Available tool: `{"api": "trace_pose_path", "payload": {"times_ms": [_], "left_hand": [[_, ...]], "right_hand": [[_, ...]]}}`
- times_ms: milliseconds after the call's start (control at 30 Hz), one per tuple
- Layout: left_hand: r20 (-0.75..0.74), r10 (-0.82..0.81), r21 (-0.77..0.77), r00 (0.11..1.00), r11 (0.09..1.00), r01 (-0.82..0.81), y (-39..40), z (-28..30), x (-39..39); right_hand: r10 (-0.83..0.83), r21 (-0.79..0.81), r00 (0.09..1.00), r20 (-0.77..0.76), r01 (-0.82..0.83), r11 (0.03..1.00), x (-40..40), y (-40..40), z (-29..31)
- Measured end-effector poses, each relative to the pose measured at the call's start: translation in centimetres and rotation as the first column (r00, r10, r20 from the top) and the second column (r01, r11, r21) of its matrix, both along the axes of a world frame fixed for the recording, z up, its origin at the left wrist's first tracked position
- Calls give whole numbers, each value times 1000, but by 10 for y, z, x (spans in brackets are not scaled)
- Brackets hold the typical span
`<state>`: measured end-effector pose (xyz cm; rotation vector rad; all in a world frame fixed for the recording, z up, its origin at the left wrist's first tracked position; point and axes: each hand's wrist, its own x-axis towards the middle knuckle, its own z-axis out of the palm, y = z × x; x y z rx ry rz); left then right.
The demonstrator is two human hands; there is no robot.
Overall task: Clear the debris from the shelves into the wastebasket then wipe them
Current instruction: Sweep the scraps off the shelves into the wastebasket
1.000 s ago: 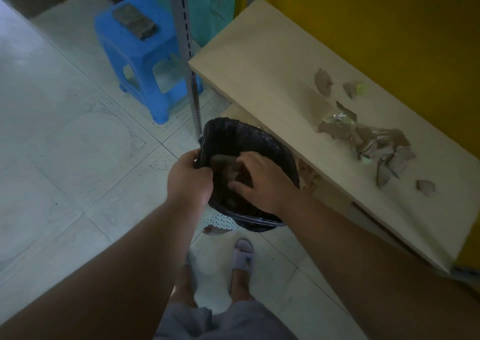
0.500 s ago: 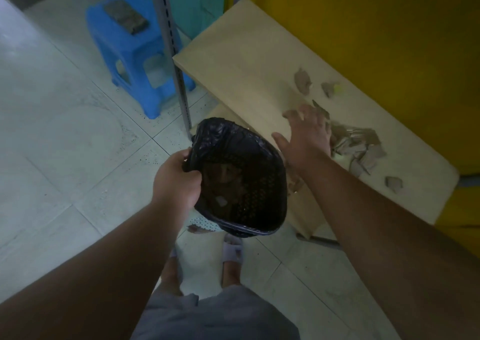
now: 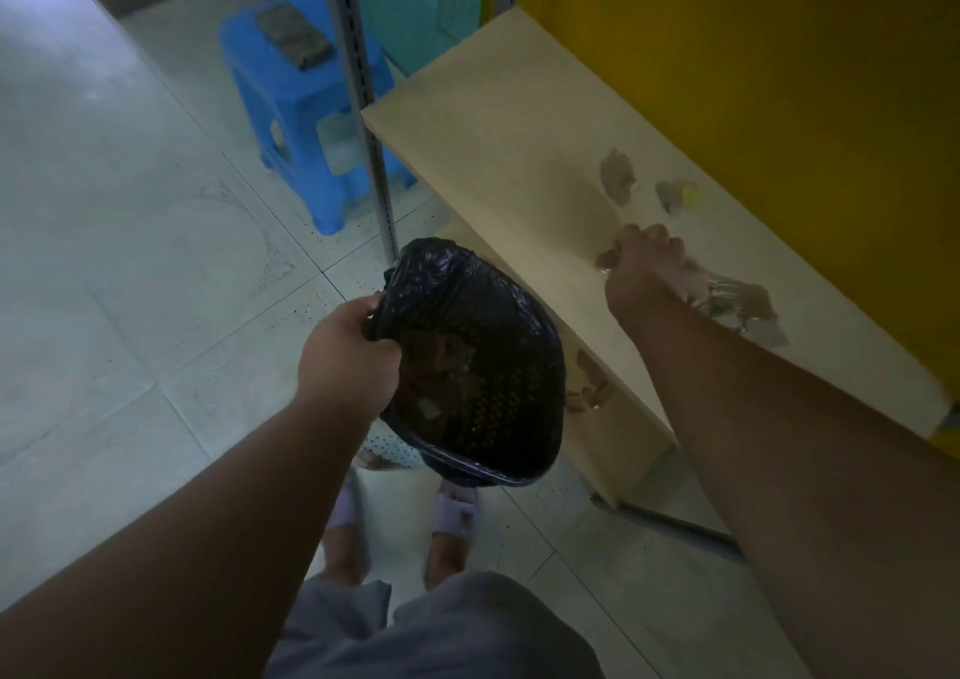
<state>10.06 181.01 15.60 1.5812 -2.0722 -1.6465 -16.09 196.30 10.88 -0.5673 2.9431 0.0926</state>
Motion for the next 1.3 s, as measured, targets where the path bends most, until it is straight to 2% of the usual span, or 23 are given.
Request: {"api": "trace_pose_path", "payload": {"times_ms": [67, 167, 267, 333, 433, 500, 533, 600, 733, 867, 967, 1067, 1233, 1300], "left_hand": [[-14, -21, -9, 1000, 1000, 21, 1, 1, 1], [-25, -44, 7, 999, 999, 44, 0, 4, 4], [-21, -39, 57, 999, 998, 40, -6, 6, 3], [-14, -42, 87, 999, 995, 43, -10, 8, 6], [-20, -50, 120, 999, 991, 52, -14, 9, 13], [-22, -50, 135, 999, 989, 52, -15, 10, 20], [-31, -45, 144, 999, 988, 49, -14, 11, 23], [-44, -43, 151, 998, 987, 49, -11, 12, 29], [-53, -42, 160, 998, 986, 50, 2, 14, 40], [-48, -46, 162, 998, 985, 53, 22, 18, 47], [-32, -37, 144, 999, 989, 42, 42, 18, 48], [-27, -35, 108, 999, 993, 38, 68, 20, 42], [-25, 28, 89, 999, 996, -26, 100, 11, 31], [-12, 44, 71, 999, 997, -43, 107, 7, 28]], "right_hand": [[-8, -89, 1000, -17, 6, 996, 3, 2, 9], [43, -315, 998, -45, -55, 948, 22, -1, 25], [84, -570, 991, -107, -130, 811, 70, -10, 45], [209, -640, 978, -25, -176, 748, 115, -18, 56], [421, -494, 866, 269, -251, 833, 170, -27, 50], [379, -382, 849, 367, -234, 894, 188, -29, 38], [345, -387, 862, 372, -193, 901, 192, -29, 36], [300, -449, 880, 367, -115, 886, 195, -26, 36], [271, -525, 902, 336, -60, 849, 195, -8, 42], [220, -544, 923, 316, -14, 839, 191, 21, 49], [164, -529, 964, 208, -30, 848, 176, 49, 49], [113, -459, 988, 101, -54, 887, 141, 78, 44], [35, -159, 998, 46, -27, 987, 69, 112, 36], [10, -111, 997, 82, -1, 994, 43, 117, 28]]}}
